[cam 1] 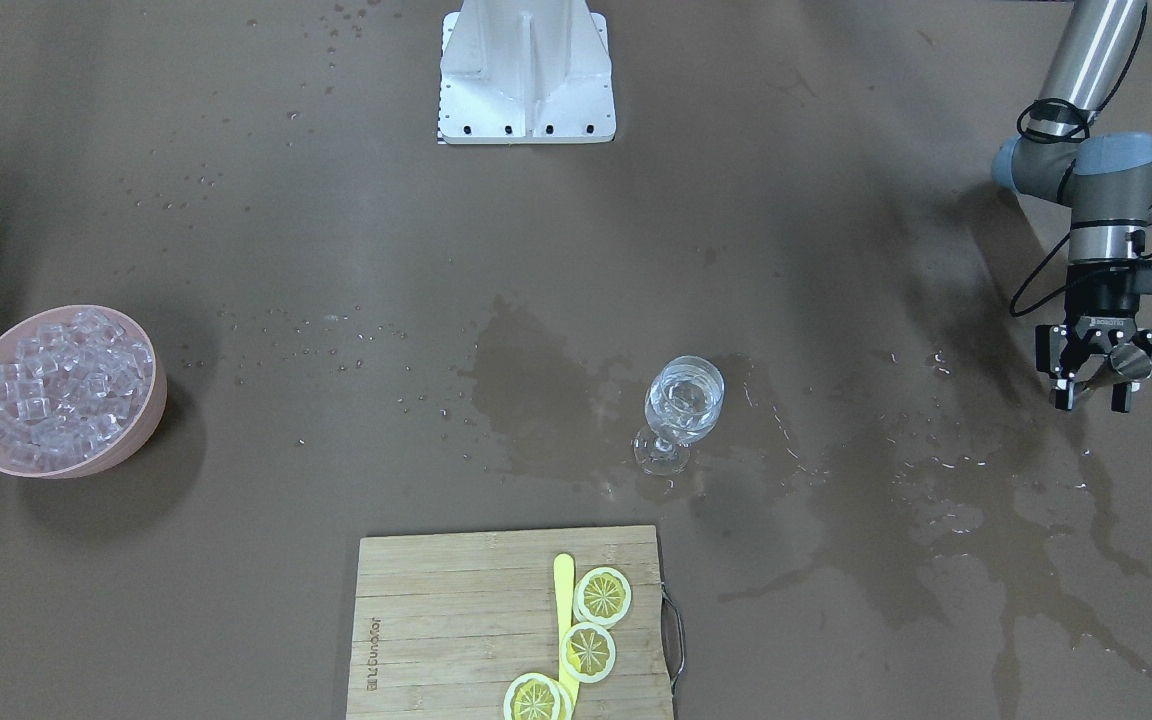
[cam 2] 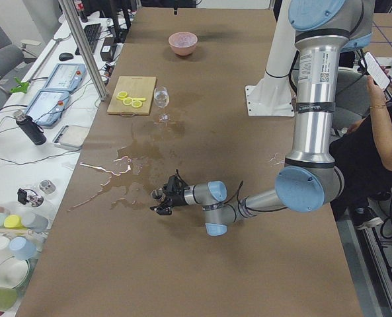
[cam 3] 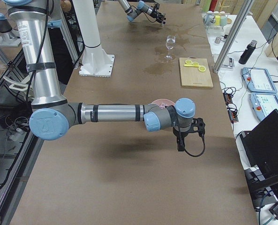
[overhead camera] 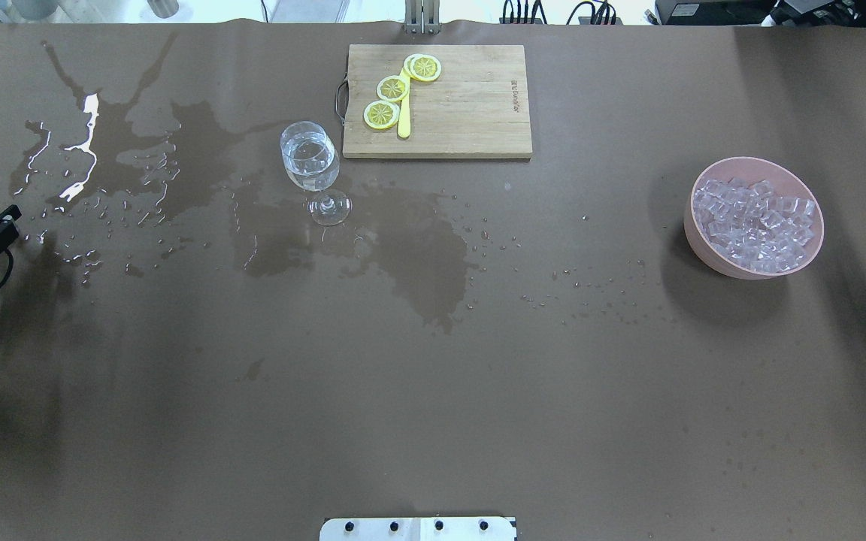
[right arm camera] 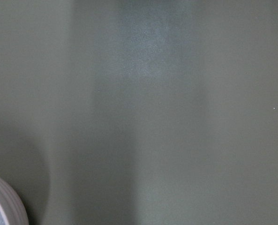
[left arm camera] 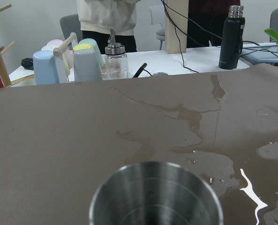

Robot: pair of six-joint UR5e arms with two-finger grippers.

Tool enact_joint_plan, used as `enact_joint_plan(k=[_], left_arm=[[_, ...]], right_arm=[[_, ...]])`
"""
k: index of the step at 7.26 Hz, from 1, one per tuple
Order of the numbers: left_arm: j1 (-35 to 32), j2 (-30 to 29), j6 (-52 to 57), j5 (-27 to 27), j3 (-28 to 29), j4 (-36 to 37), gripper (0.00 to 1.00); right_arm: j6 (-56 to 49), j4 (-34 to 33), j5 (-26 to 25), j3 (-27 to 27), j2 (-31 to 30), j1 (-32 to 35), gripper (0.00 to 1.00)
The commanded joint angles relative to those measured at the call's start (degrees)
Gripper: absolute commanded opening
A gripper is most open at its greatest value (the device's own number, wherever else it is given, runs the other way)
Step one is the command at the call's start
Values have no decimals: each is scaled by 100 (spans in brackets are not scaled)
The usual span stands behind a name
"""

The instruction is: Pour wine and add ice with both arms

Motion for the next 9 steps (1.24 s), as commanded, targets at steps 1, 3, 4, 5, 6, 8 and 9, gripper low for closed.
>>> enact_joint_plan(k=[1, 3, 4, 5, 6, 8, 9], left_arm=[[-34, 378, 0, -332, -403, 7, 87], [-147, 485, 0, -439, -615, 7, 89], [-183, 669, 0, -535, -869, 25, 89], [-436, 688, 0, -840, -915, 51, 89], [-551, 749, -8, -991, -1081, 216, 89], [-657, 759, -9, -1010, -1292, 445, 89], [-684, 759, -9, -1036, -1389, 586, 89]], right_arm=[[-40, -34, 7, -10, -65, 29, 100], [-93, -42, 42, -46, -118, 72, 100], [-110, -51, 77, -37, -153, 143, 100], [-198, -51, 77, -54, -162, 143, 100], [-199, -51, 95, -46, -162, 161, 100], [-199, -51, 95, -54, -153, 178, 100], [-199, -60, 103, -54, -153, 187, 100]])
